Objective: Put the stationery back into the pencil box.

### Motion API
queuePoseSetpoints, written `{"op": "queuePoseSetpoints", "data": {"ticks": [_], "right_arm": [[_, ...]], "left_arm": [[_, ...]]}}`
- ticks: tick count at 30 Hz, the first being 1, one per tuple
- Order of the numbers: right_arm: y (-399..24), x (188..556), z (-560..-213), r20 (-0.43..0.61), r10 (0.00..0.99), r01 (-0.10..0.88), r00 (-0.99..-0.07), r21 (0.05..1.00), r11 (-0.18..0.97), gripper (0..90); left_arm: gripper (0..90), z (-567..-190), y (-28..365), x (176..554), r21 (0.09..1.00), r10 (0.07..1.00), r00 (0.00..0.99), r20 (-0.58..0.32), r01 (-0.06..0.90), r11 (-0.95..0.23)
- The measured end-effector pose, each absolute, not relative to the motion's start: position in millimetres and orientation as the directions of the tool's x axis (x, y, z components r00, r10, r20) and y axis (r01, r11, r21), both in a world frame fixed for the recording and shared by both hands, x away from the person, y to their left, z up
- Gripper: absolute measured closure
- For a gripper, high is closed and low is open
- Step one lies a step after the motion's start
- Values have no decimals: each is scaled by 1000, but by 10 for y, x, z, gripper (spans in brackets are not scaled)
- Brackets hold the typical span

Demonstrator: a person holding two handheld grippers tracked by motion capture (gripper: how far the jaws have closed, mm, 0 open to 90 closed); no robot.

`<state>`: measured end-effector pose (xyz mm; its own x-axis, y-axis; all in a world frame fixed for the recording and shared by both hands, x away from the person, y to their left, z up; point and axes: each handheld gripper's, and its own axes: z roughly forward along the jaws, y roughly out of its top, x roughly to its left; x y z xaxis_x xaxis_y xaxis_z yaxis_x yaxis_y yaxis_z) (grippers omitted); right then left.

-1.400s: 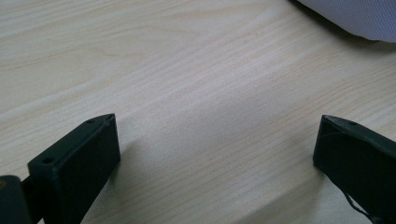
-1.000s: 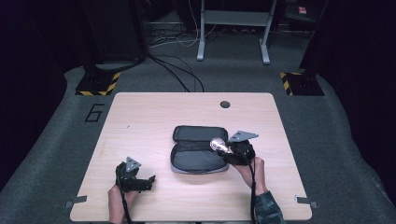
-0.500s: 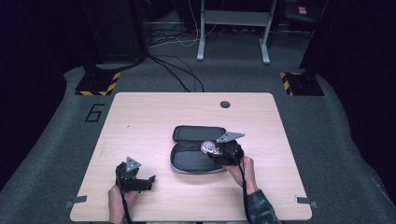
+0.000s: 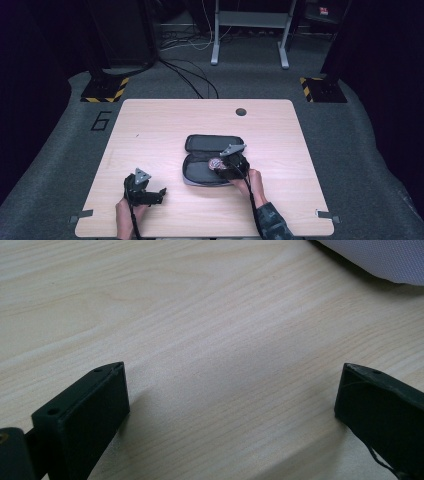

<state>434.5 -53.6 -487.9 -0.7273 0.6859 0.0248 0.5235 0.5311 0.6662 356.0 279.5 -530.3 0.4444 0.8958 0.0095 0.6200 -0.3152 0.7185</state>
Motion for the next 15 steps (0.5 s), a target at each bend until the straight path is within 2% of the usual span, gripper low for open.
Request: {"op": "queuePoseSetpoints", "data": {"ticks": [6,9,15], "right_arm": [[-493,4381,-4936,17,683,534,-730,639,554,470],[-493,4388,-4939,36,697,558,-717,629,541,335],[-640,4302,-4806,50,691,540,-721,664,517,179]], "left_arm": [[11,-5303,2794,3559,719,895,445,10,619,-316],[12,-5303,2796,3560,720,894,448,13,616,-320],[12,-5306,2793,3560,723,895,446,13,614,-316]]}}
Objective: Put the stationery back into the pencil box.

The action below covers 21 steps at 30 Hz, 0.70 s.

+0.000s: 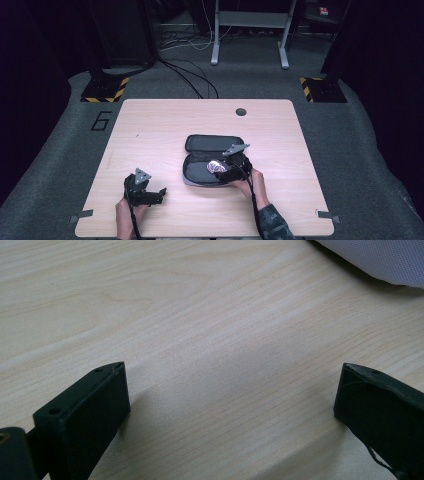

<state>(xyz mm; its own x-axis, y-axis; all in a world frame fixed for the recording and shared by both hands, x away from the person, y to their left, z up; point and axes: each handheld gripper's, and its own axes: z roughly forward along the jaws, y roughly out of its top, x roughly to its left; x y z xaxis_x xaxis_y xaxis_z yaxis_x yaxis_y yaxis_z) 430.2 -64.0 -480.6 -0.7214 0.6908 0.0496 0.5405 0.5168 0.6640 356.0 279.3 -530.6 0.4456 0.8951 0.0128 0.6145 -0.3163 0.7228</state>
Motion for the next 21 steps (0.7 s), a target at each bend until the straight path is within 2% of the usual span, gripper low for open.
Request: {"op": "queuePoseSetpoints", "data": {"ticks": [11,14,21], "right_arm": [[-1192,3932,-4525,23,725,486,-689,757,437,114],[-1368,3853,-4546,3,748,483,-664,766,425,107],[-1864,3627,-4807,1,823,550,-568,744,379,86]], "left_arm": [[12,-5303,2795,3560,719,894,448,12,618,-319],[12,-5302,2796,3560,719,894,448,12,618,-319],[12,-5302,2797,3561,719,893,449,12,618,-320]]}}
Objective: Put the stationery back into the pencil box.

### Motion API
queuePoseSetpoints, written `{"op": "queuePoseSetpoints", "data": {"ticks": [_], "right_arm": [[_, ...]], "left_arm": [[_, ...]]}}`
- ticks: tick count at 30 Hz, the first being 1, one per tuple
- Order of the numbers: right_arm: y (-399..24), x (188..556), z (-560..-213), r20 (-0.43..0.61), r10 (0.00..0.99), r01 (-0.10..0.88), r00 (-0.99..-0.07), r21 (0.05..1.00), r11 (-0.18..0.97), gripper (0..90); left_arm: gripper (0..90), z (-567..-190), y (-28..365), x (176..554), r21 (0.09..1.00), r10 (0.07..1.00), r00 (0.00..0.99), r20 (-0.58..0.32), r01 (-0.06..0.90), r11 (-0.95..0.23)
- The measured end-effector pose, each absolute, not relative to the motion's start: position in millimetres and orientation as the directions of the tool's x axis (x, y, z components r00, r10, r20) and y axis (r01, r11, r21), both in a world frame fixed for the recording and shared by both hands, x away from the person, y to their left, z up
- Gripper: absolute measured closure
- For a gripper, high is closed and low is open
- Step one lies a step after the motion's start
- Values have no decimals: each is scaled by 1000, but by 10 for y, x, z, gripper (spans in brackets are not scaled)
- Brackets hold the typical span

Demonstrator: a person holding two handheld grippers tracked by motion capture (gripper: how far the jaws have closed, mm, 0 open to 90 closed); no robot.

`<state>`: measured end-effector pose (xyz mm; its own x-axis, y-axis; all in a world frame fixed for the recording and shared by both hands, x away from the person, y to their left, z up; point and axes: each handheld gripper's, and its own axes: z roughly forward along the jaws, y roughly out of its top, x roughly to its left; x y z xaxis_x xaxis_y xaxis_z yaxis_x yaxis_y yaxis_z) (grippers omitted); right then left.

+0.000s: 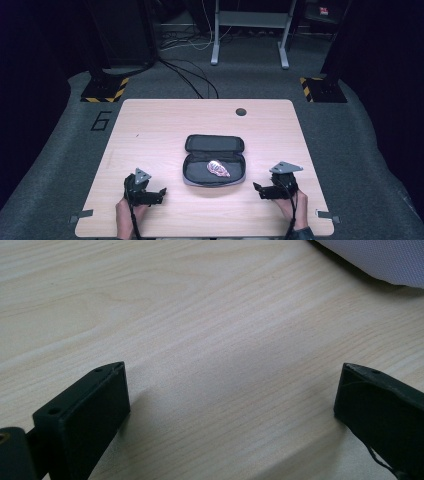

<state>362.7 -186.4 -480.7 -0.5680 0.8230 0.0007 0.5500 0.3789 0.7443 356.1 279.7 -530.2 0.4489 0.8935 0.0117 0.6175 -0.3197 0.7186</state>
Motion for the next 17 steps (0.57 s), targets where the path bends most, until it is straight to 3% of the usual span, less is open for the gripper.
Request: {"op": "queuePoseSetpoints", "data": {"ticks": [8,17], "right_arm": [[-2315,3366,-5163,-12,892,635,-452,698,331,19],[-2518,3284,-5283,-2,921,647,-390,711,276,0]], "left_arm": [[12,-5304,2793,3564,720,894,448,13,616,-319],[12,-5305,2790,3566,721,894,447,11,616,-317]]}}
